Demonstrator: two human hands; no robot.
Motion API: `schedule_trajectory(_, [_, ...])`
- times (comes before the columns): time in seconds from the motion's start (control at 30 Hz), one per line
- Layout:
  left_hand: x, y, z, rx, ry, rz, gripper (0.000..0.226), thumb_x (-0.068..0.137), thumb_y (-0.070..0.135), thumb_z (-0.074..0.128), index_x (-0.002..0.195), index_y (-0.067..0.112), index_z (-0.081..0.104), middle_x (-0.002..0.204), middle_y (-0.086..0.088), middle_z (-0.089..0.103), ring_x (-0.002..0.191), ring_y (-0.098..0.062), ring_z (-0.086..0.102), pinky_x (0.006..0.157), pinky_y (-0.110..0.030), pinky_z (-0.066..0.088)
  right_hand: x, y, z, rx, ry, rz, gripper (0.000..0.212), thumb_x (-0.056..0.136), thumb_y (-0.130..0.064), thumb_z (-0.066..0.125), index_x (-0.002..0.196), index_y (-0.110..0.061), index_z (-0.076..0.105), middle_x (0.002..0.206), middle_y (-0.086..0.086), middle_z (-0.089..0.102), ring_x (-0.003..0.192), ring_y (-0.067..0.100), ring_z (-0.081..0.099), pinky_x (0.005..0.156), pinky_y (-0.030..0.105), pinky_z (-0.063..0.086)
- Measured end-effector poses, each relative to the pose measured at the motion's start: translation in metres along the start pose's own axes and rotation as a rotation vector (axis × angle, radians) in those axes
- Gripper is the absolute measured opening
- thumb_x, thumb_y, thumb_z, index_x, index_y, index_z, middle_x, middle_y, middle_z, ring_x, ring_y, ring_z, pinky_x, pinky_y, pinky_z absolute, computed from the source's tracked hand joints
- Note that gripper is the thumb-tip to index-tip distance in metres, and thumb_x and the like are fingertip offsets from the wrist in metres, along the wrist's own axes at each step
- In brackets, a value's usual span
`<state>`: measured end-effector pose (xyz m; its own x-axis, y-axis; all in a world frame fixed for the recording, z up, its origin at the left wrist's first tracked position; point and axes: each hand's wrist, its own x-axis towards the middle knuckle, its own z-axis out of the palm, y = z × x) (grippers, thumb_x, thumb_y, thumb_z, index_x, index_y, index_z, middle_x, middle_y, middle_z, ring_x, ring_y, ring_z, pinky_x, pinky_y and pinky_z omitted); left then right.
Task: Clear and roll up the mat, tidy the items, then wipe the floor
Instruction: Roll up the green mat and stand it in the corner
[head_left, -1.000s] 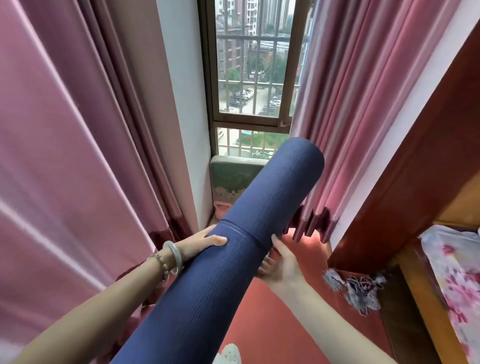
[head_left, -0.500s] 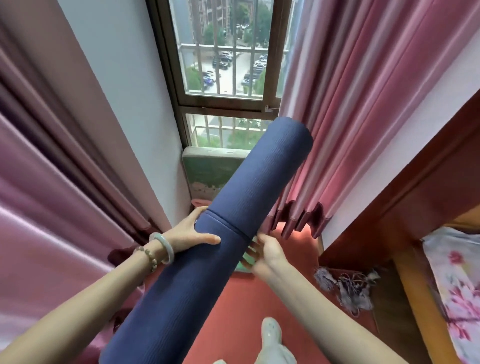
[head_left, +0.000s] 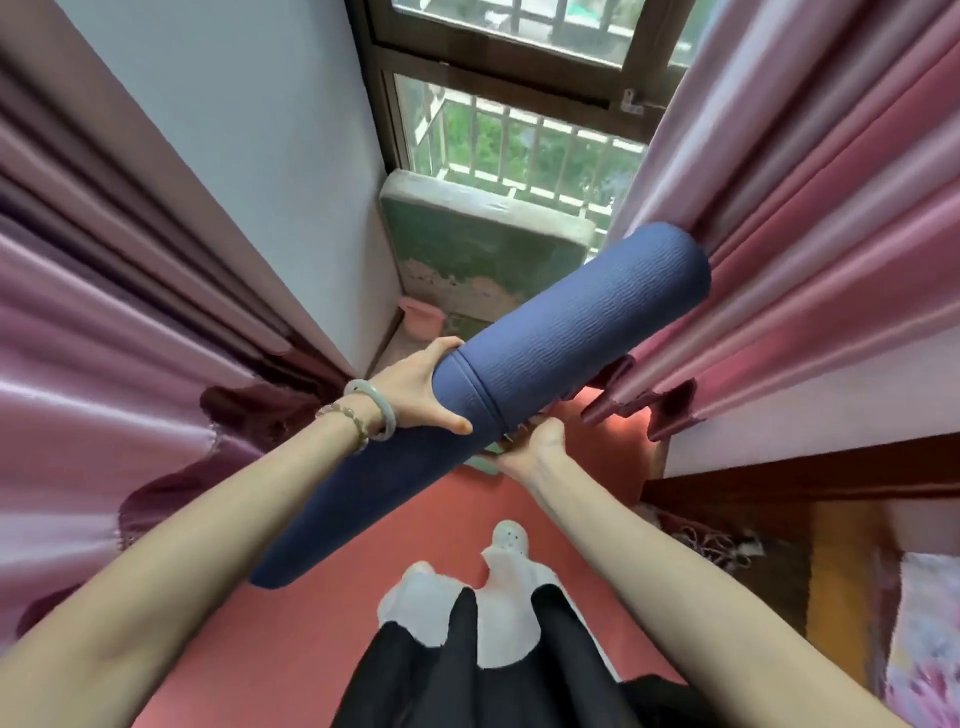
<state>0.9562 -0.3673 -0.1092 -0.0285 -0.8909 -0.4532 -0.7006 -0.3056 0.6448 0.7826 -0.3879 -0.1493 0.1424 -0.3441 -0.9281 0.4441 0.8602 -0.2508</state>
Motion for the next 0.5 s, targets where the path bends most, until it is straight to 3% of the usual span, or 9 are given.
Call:
schedule_trajectory(0.1, [0.023, -0.017, 0.0, 0.033, -0.008, -0.054, 0.107, 0.044, 0.057, 0.078, 0.132, 0.04, 0.021, 0.123, 0.006, 0.05, 0.108, -0.016, 0.052, 0.094, -0.039, 0.045, 0.033, -0.002, 0.012, 0.022, 0.045, 0.043, 0.032, 0.084, -0.02, 0.03, 0.1, -0.014, 0.058, 0.108, 0.014, 0.06, 0.098, 0.031, 0.056, 0.092, 0.054, 0.041])
schedule_trajectory(0.23, [0.052, -0.051, 0.006, 0.126, 0.043, -0.07, 0.106, 0.044, 0.062, 0.072, 0.133, 0.04, 0.019, 0.12, -0.001, 0.051, 0.107, -0.023, 0.052, 0.09, -0.041, 0.046, 0.083, -0.001, 0.039, 0.089, 0.05, 0.123, 0.045, 0.085, -0.031, 0.035, 0.118, -0.011, 0.06, 0.121, 0.019, 0.061, 0.112, 0.04, 0.055, 0.097, 0.06, 0.038])
schedule_trajectory(0.33, [0.079, -0.089, 0.012, 0.128, 0.089, -0.109, 0.107, 0.044, 0.063, 0.069, 0.135, 0.041, 0.018, 0.124, 0.0, 0.05, 0.109, -0.026, 0.052, 0.09, -0.043, 0.045, 0.133, 0.003, 0.065, 0.15, 0.034, 0.155, 0.048, 0.083, -0.036, 0.041, 0.119, -0.011, 0.062, 0.119, 0.022, 0.063, 0.111, 0.044, 0.056, 0.097, 0.062, 0.038])
schedule_trajectory(0.4, [0.102, -0.124, 0.017, 0.11, 0.091, -0.154, 0.106, 0.045, 0.061, 0.071, 0.134, 0.041, 0.018, 0.124, -0.001, 0.049, 0.11, -0.028, 0.052, 0.09, -0.044, 0.045, 0.171, 0.01, 0.079, 0.188, 0.017, 0.166, 0.046, 0.086, -0.04, 0.041, 0.115, -0.011, 0.063, 0.112, 0.02, 0.066, 0.107, 0.041, 0.059, 0.094, 0.057, 0.044])
schedule_trajectory(0.5, [0.144, -0.173, 0.029, 0.047, 0.083, -0.2, 0.105, 0.046, 0.059, 0.073, 0.133, 0.043, 0.018, 0.125, 0.001, 0.049, 0.113, -0.026, 0.05, 0.092, -0.043, 0.044, 0.233, 0.014, 0.095, 0.175, 0.007, 0.142, 0.04, 0.094, -0.035, 0.036, 0.112, -0.011, 0.063, 0.093, 0.017, 0.072, 0.094, 0.036, 0.063, 0.076, 0.045, 0.053])
